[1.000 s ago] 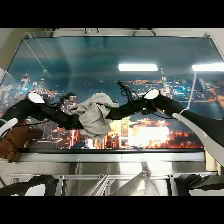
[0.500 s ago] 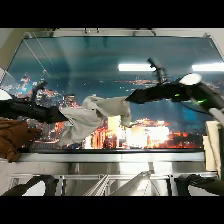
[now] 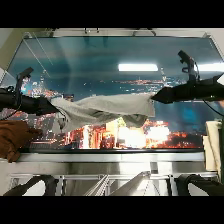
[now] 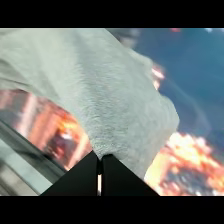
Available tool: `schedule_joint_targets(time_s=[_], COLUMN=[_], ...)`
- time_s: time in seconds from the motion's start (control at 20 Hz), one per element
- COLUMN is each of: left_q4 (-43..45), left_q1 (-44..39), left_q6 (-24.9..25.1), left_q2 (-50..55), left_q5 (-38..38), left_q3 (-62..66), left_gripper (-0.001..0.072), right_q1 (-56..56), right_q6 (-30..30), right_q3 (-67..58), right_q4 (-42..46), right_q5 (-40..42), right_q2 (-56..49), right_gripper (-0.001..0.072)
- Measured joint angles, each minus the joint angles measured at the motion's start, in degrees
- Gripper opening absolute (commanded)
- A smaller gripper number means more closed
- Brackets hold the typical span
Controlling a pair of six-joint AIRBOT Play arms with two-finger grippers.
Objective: Fold the shirts.
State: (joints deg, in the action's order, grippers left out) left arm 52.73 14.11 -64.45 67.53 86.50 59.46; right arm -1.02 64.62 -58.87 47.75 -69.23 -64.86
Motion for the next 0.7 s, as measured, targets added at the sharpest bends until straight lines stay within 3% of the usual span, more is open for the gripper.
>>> schedule_joint_targets(time_s=[0.05, 0.1, 0.2, 0.25, 0.7], left_q4=[0.5, 0.8, 1.1, 1.2, 1.7], left_q1=[0.0, 0.0, 0.0, 0.0, -1.0], left_q6=[0.0, 0.0, -0.1, -0.2, -1.6], left_q2=[1.0, 2.2, 4.1, 5.2, 13.7], left_q5=[0.9, 1.8, 3.0, 3.3, 2.9], left_q3=[0.1, 0.2, 0.3, 0.3, 0.3], left_gripper=[0.0015, 0.018, 0.0601, 0.0654, 0.0651], right_q1=[0.1, 0.1, 0.2, 0.2, 0.2], right_q6=[0.9, 1.8, 2.9, 3.2, 4.2], right_q3=[0.7, 1.3, 2.2, 2.4, 4.9], right_q4=[2.0, 3.7, 6.0, 6.7, 8.9], right_q5=[-0.1, -0.2, -0.2, -0.1, 1.8], right_q2=[0.1, 0.2, 0.3, 0.3, 0.4], right_gripper=[0.0012, 0.0013, 0.0012, 0.0012, 0.0013])
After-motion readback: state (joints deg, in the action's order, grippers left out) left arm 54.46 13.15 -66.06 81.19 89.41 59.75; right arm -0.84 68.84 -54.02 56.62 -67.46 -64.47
